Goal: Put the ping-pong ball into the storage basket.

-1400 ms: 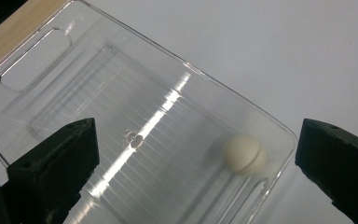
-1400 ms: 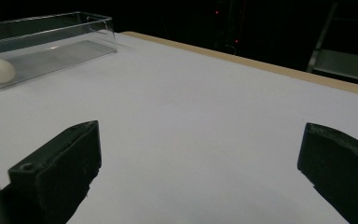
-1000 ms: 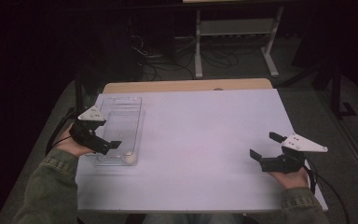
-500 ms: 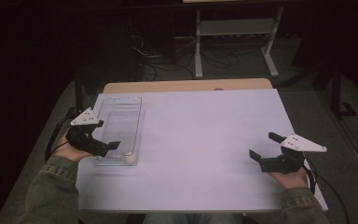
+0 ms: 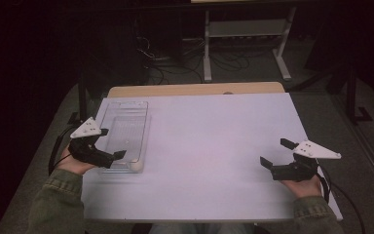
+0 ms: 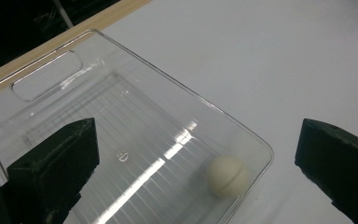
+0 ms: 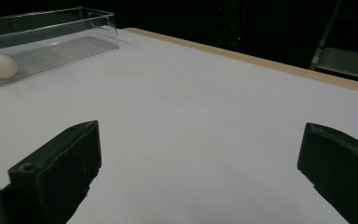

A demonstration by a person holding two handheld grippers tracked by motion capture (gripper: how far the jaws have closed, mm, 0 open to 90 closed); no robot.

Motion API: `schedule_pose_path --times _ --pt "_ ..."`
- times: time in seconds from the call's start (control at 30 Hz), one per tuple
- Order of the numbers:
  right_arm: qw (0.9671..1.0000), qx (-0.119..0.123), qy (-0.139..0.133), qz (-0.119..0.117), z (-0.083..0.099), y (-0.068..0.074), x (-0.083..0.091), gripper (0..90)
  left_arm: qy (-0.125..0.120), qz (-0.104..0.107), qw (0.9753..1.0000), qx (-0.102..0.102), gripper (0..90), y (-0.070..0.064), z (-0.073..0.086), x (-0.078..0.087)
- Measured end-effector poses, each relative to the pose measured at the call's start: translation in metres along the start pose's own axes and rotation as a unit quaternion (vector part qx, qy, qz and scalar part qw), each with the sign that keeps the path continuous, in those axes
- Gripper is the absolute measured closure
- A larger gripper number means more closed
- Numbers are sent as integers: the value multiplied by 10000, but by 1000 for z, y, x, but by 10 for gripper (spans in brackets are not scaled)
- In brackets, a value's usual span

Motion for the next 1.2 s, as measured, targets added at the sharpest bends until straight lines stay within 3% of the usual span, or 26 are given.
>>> schedule_pose_path --times 0.4,0.53,0.93,1.2 --pt "10000 14 3 4 0 0 0 0 -484 -183 9983 274 0 1 20 8" --pt "10000 23 14 2 0 0 -1 0 -661 -124 9970 374 0 0 26 11" --pt "10000 27 3 18 0 0 0 0 -1105 -309 9925 425 0 -6 39 16" --pt "10000 37 5 20 0 1 0 0 -1273 -481 9896 469 0 -9 47 7"
Point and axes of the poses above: each handheld gripper's, and its own axes: x roughly backward along the jaws, z roughly out of its underside, y roughly to its left, the point moved 3 cm from there along -x, roughly forward along the jaws, and after that the axes turned 14 degrees about z, right-handed, at the moved point
